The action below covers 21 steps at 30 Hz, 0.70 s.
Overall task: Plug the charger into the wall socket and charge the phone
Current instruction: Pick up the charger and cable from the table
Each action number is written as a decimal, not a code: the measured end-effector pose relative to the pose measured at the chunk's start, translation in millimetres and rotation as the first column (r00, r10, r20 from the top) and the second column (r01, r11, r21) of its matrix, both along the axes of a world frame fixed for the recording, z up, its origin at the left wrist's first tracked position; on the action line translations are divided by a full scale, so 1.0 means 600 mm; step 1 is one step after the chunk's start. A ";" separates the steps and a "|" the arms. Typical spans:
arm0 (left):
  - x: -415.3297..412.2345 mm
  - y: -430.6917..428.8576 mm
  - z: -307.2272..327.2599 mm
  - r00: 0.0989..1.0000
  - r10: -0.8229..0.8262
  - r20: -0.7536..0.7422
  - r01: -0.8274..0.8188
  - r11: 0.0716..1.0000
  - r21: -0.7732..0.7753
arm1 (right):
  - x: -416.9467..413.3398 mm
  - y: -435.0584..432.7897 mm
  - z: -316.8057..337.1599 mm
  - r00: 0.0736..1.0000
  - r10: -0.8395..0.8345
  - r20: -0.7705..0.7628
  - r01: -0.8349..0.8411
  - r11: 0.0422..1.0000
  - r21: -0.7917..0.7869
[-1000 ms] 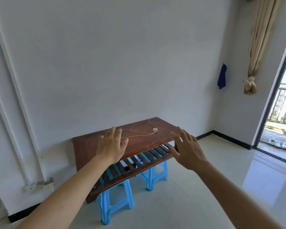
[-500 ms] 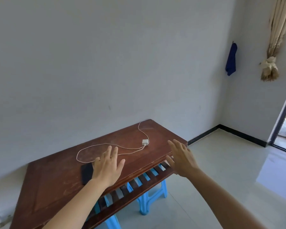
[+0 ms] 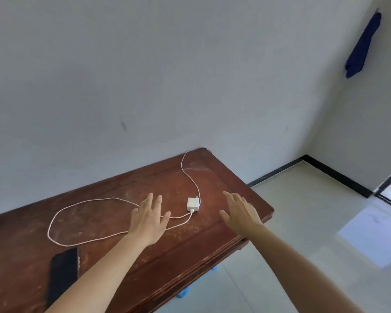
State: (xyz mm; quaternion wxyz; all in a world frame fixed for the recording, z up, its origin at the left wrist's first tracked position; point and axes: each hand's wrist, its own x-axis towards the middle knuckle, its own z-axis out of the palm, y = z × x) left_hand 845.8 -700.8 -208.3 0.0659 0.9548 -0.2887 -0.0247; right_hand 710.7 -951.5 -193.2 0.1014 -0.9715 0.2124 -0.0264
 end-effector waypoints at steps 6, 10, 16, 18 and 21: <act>0.117 -0.094 -0.078 0.988 -0.013 -0.153 0.023 0.998 0.062 | 0.136 -0.063 -0.071 0.995 -0.008 -0.095 0.021 0.991 0.134; 0.147 -0.136 -0.142 0.972 0.030 -0.233 -0.002 0.993 0.122 | 0.204 -0.093 -0.135 0.988 0.066 -0.142 -0.031 0.972 0.233; 0.138 -0.161 -0.210 0.891 0.278 -0.360 -0.212 0.954 0.213 | 0.301 -0.104 -0.218 0.943 0.213 -0.254 -0.108 0.921 0.374; 0.126 -0.165 -0.223 0.853 0.358 -0.379 -0.279 0.928 0.249 | 0.321 -0.097 -0.238 0.904 0.272 -0.329 -0.157 0.929 0.335; 0.113 -0.176 -0.238 0.841 0.400 -0.364 -0.290 0.902 0.320 | 0.340 -0.091 -0.256 0.860 0.320 -0.397 -0.214 0.933 0.289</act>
